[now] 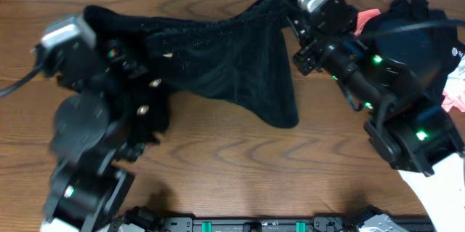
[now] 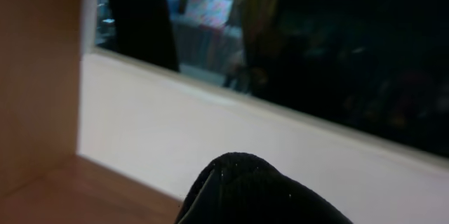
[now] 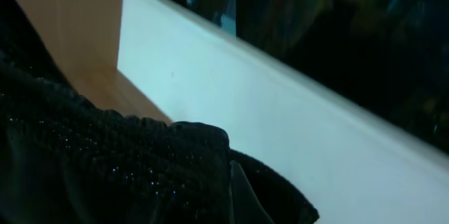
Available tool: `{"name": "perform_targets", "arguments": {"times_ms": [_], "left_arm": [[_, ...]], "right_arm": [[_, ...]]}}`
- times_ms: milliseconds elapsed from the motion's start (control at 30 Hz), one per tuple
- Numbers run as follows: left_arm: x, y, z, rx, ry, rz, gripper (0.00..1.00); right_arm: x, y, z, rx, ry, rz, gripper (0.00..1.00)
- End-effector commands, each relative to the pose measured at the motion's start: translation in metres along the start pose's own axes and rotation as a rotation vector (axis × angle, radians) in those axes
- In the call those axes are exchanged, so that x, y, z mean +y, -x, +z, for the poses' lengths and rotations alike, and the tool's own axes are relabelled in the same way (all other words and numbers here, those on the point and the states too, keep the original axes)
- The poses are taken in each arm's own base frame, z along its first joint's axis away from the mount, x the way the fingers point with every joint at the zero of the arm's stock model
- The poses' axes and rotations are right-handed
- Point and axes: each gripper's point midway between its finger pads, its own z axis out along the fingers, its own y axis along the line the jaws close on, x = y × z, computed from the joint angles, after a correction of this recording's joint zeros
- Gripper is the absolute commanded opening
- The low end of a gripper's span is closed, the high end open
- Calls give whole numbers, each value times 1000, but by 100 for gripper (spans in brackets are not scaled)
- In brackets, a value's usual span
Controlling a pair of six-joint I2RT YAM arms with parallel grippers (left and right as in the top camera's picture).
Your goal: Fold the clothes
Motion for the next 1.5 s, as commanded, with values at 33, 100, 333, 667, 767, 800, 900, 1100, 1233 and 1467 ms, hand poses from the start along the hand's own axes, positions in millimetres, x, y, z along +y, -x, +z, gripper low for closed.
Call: {"name": "perform_targets", "arguments": {"times_ms": [33, 100, 333, 667, 767, 800, 900, 1100, 1233, 1467], "left_arm": [[33, 61, -39, -144, 25, -81, 6], [28, 69, -49, -161, -46, -98, 6], [17, 76, -63, -162, -163, -152, 6], [-14, 23, -37, 15, -196, -106, 6], [-23, 13, -31, 39, -206, -93, 6], [-26, 12, -30, 42, -211, -93, 6], [-29, 10, -29, 47, -217, -92, 6], [-29, 5, -28, 63, -214, -79, 6], [-26, -6, -29, 102, -205, -47, 7], [-20, -31, -31, 194, -185, 27, 33]], "right_arm": [[-77, 67, -72, -126, -354, -58, 1], [-76, 76, -84, -138, -357, -59, 1], [-64, 70, -121, -71, -336, -30, 1], [-47, 12, -121, 152, -270, 91, 1], [-46, 9, -121, 162, -268, 92, 1], [-46, 10, -121, 162, -269, 82, 1], [-46, 7, -117, 178, -262, 42, 1], [-43, -2, -102, 211, -223, 16, 1], [-39, -7, -94, 227, -189, 18, 1], [-38, -17, -84, 263, -175, 20, 1]]}}
